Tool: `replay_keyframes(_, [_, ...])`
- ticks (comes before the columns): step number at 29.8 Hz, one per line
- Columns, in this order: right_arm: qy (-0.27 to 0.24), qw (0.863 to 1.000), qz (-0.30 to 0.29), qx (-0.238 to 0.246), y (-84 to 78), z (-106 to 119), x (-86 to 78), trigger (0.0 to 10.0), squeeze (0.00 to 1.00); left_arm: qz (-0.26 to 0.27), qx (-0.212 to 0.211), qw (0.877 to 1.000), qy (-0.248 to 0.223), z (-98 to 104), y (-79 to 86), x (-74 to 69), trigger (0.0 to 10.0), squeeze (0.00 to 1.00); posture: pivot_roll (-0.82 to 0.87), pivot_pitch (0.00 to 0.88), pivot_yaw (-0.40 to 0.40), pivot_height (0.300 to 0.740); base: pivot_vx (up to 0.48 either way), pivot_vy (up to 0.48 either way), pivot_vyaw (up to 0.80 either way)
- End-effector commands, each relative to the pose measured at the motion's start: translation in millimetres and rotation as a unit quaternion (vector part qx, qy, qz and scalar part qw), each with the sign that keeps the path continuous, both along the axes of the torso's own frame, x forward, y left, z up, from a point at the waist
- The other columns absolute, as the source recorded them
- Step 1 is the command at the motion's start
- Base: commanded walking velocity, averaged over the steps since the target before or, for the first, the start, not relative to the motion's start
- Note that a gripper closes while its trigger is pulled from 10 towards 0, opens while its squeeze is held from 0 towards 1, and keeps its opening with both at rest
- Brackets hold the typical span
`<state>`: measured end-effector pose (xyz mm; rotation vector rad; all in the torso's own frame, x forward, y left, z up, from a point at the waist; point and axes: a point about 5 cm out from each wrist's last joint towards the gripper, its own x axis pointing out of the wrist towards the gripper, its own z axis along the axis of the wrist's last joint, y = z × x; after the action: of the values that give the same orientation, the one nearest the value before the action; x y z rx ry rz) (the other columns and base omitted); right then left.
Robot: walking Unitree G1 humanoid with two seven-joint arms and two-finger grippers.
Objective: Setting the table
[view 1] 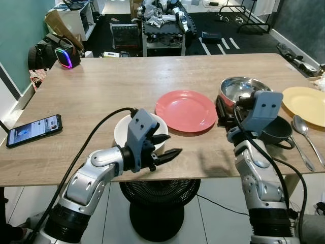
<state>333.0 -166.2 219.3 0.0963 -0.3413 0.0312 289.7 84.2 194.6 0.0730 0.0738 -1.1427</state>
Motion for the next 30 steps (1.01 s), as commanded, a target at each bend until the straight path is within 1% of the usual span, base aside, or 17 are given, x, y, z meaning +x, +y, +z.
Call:
replay_keyframes(1, [0.003, 1.0, 0.001, 0.0, 3.9, -4, -2.3, 10.0, 0.0, -0.036, -0.009, 0.999, 0.038, -5, 1.4, -14.0, 10.0, 0.0, 0.03, 0.053, 0.114, 0.74, 0.0, 0.0, 0.0])
replay_keyframes(3, [0.01, 1.0, 0.026, -0.011, 9.8, -6, -2.0, 10.0, 0.0, -0.012, -0.003, 0.998, 0.06, -15, 8.9, -16.0, 10.0, 0.0, 0.03, 0.058, 0.11, 0.74, 0.0, 0.0, 0.0])
replay_keyframes(4, [0.01, 1.0, 0.026, -0.011, 9.8, -6, -2.0, 10.0, 0.0, -0.012, -0.003, 0.998, 0.06, -15, 8.9, -16.0, 10.0, 0.0, 0.03, 0.058, 0.11, 0.74, 0.0, 0.0, 0.0])
replay_keyframes(5, [0.013, 0.999, 0.041, -0.021, 13.0, -6, -1.9, 10.0, 0.0, -0.002, -0.001, 0.997, 0.071, -19, 11.8, -16.7, 10.0, 0.0, 0.04, 0.059, 0.107, 0.74, 0.0, 0.0, 0.0])
replay_keyframes(8, [0.017, 0.991, 0.12, -0.064, 24.8, -6, -3.5, 10.0, 0.0, 0.013, 0.01, 0.995, 0.097, -36, 18.8, -18.7, 10.0, 0.0, 0.04, 0.06, 0.098, 0.74, 0.0, 0.0, 0.0])
replay_keyframes(9, [0.017, 0.991, 0.12, -0.064, 24.8, -6, -3.5, 10.0, 0.0, 0.013, 0.01, 0.995, 0.097, -36, 18.8, -18.7, 10.0, 0.0, 0.04, 0.06, 0.098, 0.74, 0.0, 0.0, 0.0])
replay_keyframes(10, [0.017, 0.987, 0.138, -0.076, 26.4, -6, -4.5, 10.0, 0.0, 0.016, 0.013, 0.995, 0.102, -40, 20.1, -18.5, 10.0, 0.0, 0.04, 0.061, 0.097, 0.74, 0.0, 0.0, 0.0])
replay_keyframes(11, [0.021, 0.983, 0.164, -0.082, 24.7, -6, -5.9, 10.0, 0.0, 0.018, 0.014, 0.994, 0.103, -42, 20.5, -17.6, 10.0, 0.0, 0.03, 0.061, 0.096, 0.74, 0.0, 0.0, 0.0])
replay_keyframes(16, [0.025, 0.981, 0.178, -0.078, -6.1, -2, -4.4, 10.0, 0.0, 0.012, 0.006, 0.995, 0.103, -39, 18.8, -14.5, 10.0, 0.0, 0.03, 0.059, 0.096, 0.74, 0.0, 0.0, 0.0])
replay_keyframes(17, [0.031, 0.977, 0.196, -0.075, -10.2, -3, -5.8, 10.0, 0.0, 0.009, 0.004, 0.994, 0.106, -37, 18.2, -14.6, 10.0, 0.0, 0.02, 0.059, 0.097, 0.74, 0.0, 0.0, 0.0])
replay_keyframes(19, [0.047, 0.97, 0.227, -0.077, -15.6, -6, -8.5, 10.0, 0.0, 0.007, 0.002, 0.994, 0.108, -36, 17.2, -14.6, 10.0, 0.0, 0.02, 0.059, 0.098, 0.74, 0.0, 0.0, 0.0])
replay_keyframes(21, [0.059, 0.965, 0.242, -0.084, -18.2, -8, -9.8, 10.0, 0.0, 0.007, 0.003, 0.994, 0.108, -36, 17.1, -14.1, 10.0, 0.0, 0.02, 0.059, 0.099, 0.74, 0.0, 0.0, 0.0])
replay_keyframes(22, [0.075, 0.952, 0.275, -0.108, -16.3, -13, -14.8, 10.0, 0.0, 0.01, 0.004, 0.994, 0.109, -37, 17.7, -12.3, 10.0, 0.0, 0.02, 0.06, 0.101, 0.74, 0.0, 0.0, 0.0])
replay_keyframes(23, [0.079, 0.948, 0.285, -0.114, -15.7, -14, -16.3, 10.0, 0.0, 0.01, 0.004, 0.994, 0.109, -38, 17.9, -11.8, 10.0, 0.0, 0.02, 0.06, 0.101, 0.74, 0.0, 0.0, 0.0])
replay_keyframes(27, [0.133, 0.901, 0.384, -0.153, -1.6, -35, -34.9, 10.0, 0.0, 0.035, 0.014, 0.993, 0.114, -44, 25.6, -3.8, 10.0, 0.0, 0.02, 0.061, 0.1, 0.74, 0.0, 0.0, 0.0])
replay_keyframes(28, [0.133, 0.901, 0.384, -0.153, -1.6, -35, -34.9, 10.0, 0.0, 0.035, 0.014, 0.993, 0.114, -44, 25.6, -3.8, 10.0, 0.0, 0.02, 0.061, 0.1, 0.74, 0.0, 0.0, 0.0])
replay_keyframes(30, [0.144, 0.887, 0.411, -0.154, 4.0, -42, -39.2, 10.0, 0.0, 0.045, 0.017, 0.992, 0.119, -47, 29.1, 0.1, 10.0, 0.0, 0.02, 0.062, 0.101, 0.74, 0.0, 0.0, 0.0])
